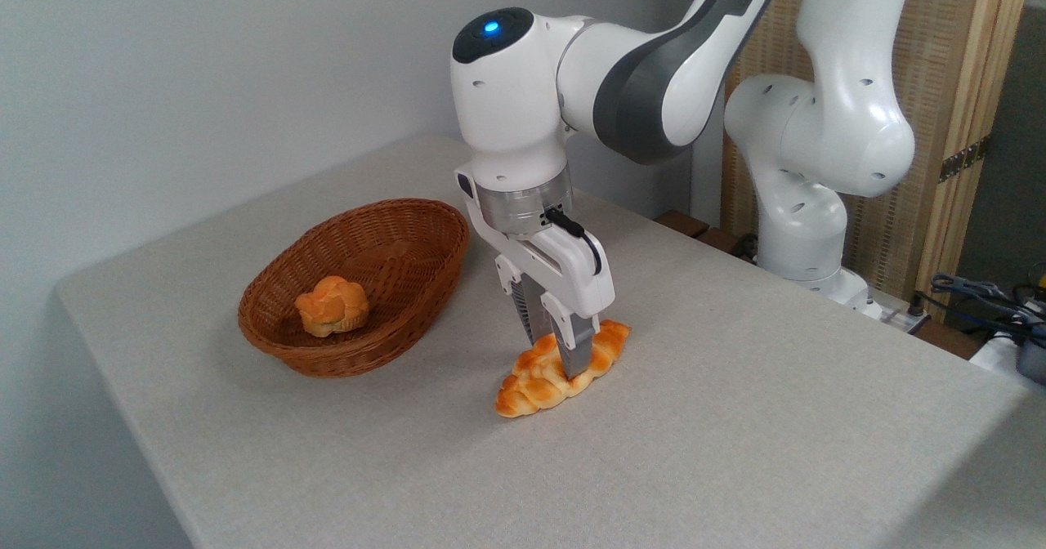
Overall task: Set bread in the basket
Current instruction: 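Lower the gripper onto the braided roll and close on its middle, then lift the braided roll and carry it over the wicker basket, then lower the roll into the basket beside the round bun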
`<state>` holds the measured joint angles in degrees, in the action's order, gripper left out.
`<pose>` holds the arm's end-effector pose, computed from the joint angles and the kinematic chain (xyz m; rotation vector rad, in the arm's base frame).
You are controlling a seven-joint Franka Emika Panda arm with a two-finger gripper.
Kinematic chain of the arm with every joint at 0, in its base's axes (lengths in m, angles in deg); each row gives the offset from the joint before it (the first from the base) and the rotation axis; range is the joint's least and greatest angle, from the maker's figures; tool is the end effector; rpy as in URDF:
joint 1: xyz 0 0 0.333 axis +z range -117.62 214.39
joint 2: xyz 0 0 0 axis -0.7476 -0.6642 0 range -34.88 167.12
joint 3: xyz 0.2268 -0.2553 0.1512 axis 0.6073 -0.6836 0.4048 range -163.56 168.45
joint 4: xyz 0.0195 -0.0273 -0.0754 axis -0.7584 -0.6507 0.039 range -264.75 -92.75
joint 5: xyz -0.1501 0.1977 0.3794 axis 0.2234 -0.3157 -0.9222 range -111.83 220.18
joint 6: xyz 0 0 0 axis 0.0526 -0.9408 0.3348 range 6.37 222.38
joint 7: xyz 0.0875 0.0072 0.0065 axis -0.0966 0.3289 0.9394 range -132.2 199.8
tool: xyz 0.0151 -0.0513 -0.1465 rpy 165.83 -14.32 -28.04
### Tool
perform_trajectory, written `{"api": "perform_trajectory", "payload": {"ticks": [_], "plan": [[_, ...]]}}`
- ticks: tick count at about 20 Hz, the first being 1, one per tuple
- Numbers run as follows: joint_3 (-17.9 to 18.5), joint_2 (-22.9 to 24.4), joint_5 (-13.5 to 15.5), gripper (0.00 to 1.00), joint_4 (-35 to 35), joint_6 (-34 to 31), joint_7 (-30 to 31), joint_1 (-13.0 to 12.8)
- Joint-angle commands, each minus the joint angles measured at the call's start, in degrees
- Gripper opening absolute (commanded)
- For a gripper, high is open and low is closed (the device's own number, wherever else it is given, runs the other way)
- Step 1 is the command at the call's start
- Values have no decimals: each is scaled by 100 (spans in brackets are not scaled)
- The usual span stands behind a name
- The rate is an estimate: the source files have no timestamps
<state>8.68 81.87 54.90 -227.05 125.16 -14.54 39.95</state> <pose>0.4727 -0.0199 0.3810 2.7769 -1.3089 -0.0958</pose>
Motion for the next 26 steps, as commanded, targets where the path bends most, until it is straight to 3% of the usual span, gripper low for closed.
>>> {"api": "perform_trajectory", "payload": {"ticks": [1,4,7,9,11,12,13,14,15,16,18,21,23,25,26], "plan": [[88,-54,-55,28,-21,70,-105,-71],[44,-54,-46,28,162,-44,-97,-71],[-17,-107,155,28,969,-806,-44,-71],[-175,-247,715,28,1602,-1186,61,-71],[-517,-501,1121,28,2060,-1153,682,-105],[-719,-772,1018,28,2140,-1030,912,-210],[-904,-914,817,17,2315,-1151,1210,-385],[-1158,-855,354,24,2421,-1874,1770,-587],[-995,-871,227,29,2474,-890,1628,-467],[-1028,-889,348,30,2553,-645,1687,-492],[-1081,-1327,393,31,3227,-756,1714,-527],[-1107,-1425,419,34,3441,-705,1731,-624],[-1343,-1626,385,39,3442,-704,1731,-834],[-1642,-1803,358,70,3398,-713,1906,-905],[-1687,-1890,341,78,3398,-704,2073,-984]]}}
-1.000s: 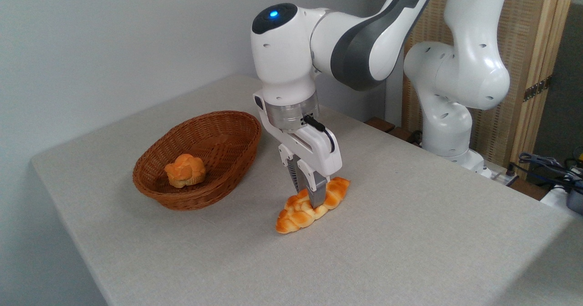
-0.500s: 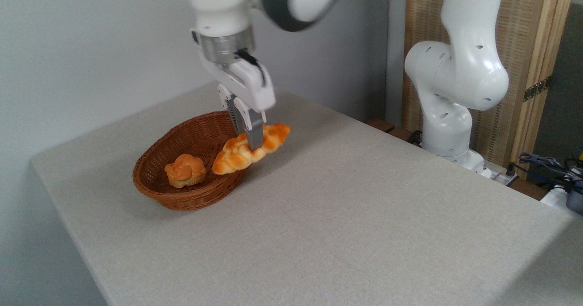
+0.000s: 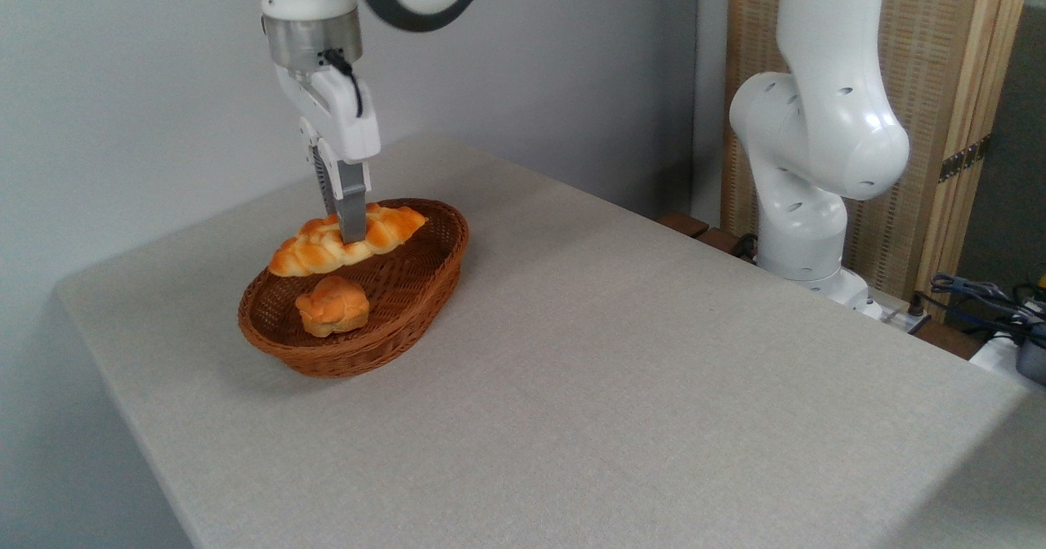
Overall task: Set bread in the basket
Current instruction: 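Lower the roll into the basket beside the round bun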
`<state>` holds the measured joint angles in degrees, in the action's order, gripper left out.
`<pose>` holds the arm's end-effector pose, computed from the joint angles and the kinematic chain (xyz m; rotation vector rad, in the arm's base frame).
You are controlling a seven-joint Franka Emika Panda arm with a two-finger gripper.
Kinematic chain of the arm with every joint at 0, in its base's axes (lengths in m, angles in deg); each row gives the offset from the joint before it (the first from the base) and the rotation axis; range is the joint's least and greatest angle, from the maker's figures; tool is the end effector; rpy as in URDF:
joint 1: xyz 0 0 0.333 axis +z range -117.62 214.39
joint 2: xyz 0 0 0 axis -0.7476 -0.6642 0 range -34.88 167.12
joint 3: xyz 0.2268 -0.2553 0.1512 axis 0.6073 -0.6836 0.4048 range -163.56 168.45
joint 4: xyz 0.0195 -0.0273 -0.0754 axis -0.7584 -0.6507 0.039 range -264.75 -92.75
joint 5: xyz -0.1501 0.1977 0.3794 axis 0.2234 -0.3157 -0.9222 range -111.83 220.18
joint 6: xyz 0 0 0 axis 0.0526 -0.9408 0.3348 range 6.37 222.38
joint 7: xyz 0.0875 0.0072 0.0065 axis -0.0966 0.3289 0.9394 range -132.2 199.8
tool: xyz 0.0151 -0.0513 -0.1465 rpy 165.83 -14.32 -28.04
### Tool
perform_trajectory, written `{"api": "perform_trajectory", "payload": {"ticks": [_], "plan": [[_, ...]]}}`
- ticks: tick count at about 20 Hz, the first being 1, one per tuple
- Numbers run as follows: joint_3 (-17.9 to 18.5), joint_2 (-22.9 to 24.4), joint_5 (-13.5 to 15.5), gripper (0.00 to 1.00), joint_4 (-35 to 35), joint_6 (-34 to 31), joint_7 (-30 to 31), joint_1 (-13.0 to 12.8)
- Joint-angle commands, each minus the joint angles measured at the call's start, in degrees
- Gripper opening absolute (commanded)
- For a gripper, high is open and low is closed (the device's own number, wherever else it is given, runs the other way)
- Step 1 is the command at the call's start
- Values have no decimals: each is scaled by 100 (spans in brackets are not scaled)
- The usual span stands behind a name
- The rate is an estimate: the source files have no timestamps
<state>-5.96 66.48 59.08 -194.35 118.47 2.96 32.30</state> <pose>0.5743 -0.2725 0.5235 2.7314 -1.3856 0.1630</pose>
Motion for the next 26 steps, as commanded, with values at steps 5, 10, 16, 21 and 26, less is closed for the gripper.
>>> {"api": "perform_trajectory", "payload": {"ticks": [5,10,16,21,26], "plan": [[-232,-379,-122,100,101,-62,465,-299],[-197,-300,-122,100,101,-123,456,-290],[-171,-238,-130,100,101,-141,438,-272],[-92,-133,-130,100,110,-220,412,-237],[-22,7,-139,100,162,-264,403,-115]]}}
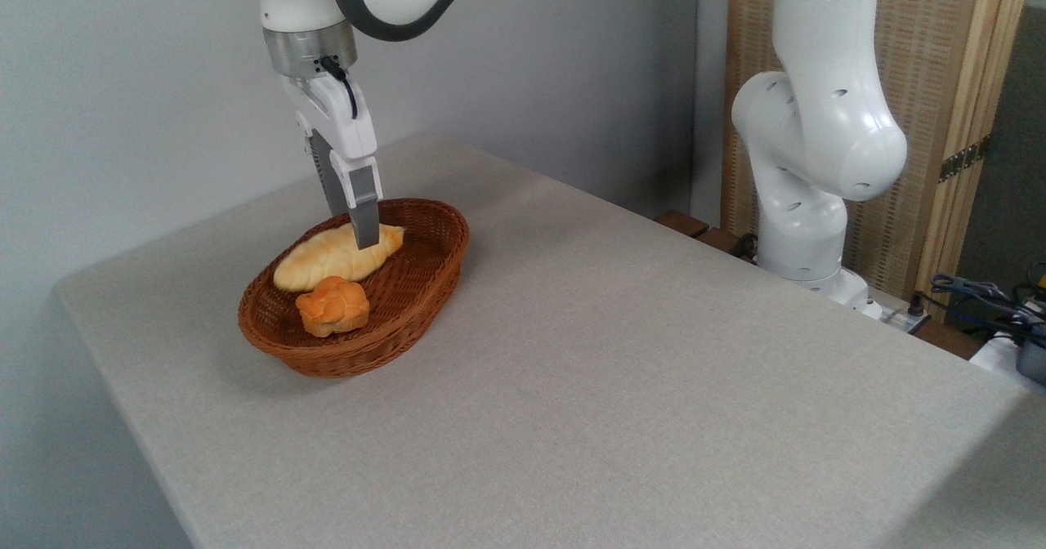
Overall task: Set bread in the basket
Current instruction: 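Lower the roll into the basket beside the round bun, then open the gripper and raise it away from the basket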
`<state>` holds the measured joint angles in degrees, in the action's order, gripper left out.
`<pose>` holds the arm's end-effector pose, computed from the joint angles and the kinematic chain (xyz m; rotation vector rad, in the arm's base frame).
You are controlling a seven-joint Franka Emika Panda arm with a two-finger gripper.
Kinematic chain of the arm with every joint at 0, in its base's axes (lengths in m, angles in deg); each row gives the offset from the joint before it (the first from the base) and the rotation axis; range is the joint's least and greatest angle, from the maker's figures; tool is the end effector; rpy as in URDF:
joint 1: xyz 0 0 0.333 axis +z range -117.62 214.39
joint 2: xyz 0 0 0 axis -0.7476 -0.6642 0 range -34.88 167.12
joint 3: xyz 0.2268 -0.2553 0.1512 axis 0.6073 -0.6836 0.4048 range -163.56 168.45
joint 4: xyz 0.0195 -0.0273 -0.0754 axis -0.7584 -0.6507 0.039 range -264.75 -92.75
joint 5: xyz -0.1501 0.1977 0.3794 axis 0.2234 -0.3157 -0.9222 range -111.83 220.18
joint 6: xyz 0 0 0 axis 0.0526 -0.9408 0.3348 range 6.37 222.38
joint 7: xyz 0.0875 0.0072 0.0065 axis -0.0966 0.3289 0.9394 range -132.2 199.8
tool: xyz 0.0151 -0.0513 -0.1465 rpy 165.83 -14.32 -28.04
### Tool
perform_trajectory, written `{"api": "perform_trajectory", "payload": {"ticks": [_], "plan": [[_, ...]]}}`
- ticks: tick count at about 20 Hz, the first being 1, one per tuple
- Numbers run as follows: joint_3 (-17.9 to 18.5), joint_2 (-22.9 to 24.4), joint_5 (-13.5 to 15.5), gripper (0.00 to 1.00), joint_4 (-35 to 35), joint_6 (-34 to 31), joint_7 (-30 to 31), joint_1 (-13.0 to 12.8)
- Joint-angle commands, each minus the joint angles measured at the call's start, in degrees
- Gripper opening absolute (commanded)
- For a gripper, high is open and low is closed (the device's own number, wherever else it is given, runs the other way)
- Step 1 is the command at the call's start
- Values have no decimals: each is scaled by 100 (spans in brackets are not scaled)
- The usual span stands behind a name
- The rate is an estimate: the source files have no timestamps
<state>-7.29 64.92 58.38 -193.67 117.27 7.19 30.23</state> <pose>0.5617 -0.3062 0.5108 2.7416 -1.3725 0.1001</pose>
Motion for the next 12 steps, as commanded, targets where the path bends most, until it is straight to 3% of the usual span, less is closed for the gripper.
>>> {"api": "perform_trajectory", "payload": {"ticks": [1,4,5,9,12], "plan": [[286,277,-77,100,103,-143,-54,170],[883,393,-69,100,496,-720,-536,215],[990,349,-77,100,768,-1080,-643,346],[1008,357,-77,100,1140,-1488,-1012,1242],[1113,357,-69,100,1149,-1523,-1101,1314]]}}
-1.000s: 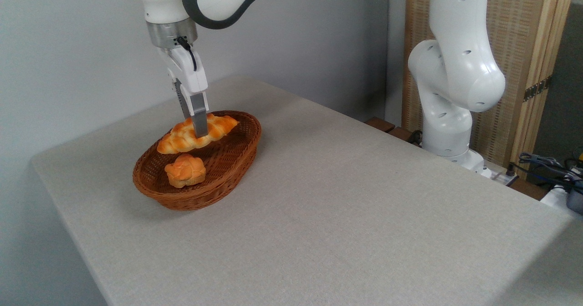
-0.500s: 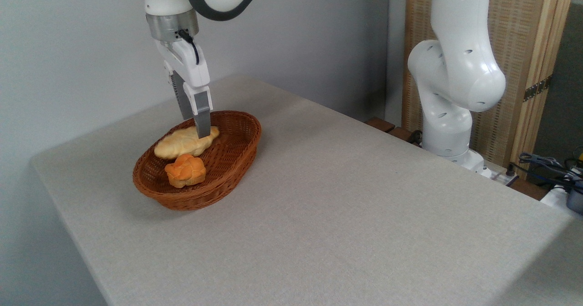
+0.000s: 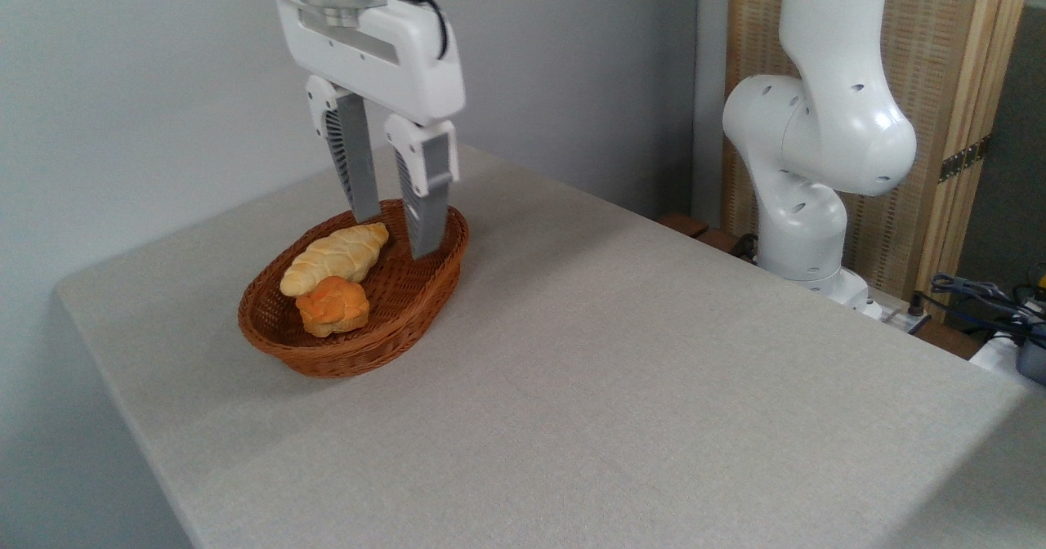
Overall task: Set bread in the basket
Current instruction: 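Open the gripper and raise it away from the basket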
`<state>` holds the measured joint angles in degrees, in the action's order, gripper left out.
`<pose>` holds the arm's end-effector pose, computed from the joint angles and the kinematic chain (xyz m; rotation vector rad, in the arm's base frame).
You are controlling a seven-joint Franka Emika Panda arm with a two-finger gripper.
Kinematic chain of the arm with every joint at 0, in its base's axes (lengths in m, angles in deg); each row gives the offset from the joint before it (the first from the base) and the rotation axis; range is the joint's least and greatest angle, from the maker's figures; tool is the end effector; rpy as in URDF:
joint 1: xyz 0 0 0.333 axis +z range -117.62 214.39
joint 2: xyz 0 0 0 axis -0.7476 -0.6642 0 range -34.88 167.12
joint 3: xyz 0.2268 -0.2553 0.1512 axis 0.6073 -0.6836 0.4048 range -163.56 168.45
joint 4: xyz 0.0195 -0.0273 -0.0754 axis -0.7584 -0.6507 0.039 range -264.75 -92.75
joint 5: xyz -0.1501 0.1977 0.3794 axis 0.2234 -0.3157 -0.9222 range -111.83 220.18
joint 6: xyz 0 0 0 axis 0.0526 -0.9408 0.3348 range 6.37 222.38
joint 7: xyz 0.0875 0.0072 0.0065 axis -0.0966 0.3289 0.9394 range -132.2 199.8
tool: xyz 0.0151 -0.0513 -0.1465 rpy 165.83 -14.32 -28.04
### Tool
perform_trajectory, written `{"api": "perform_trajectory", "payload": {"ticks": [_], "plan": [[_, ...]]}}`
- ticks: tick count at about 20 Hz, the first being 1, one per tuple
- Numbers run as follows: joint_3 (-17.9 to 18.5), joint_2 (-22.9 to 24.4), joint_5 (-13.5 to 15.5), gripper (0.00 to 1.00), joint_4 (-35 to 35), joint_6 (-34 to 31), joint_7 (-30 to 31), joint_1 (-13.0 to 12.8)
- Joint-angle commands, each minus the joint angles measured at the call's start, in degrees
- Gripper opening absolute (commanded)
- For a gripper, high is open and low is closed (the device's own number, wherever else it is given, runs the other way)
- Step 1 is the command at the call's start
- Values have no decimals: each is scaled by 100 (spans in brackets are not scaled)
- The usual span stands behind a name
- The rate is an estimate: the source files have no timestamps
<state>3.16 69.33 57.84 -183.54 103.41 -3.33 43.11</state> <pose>0.6067 -0.0575 0.6323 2.8978 -1.0962 0.1436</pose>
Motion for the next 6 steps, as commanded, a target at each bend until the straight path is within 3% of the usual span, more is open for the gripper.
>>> {"api": "perform_trajectory", "payload": {"ticks": [1,6], "plan": [[78,-84,-15,100,136,-146,-49,26],[69,-58,-15,100,136,-208,-57,35]]}}
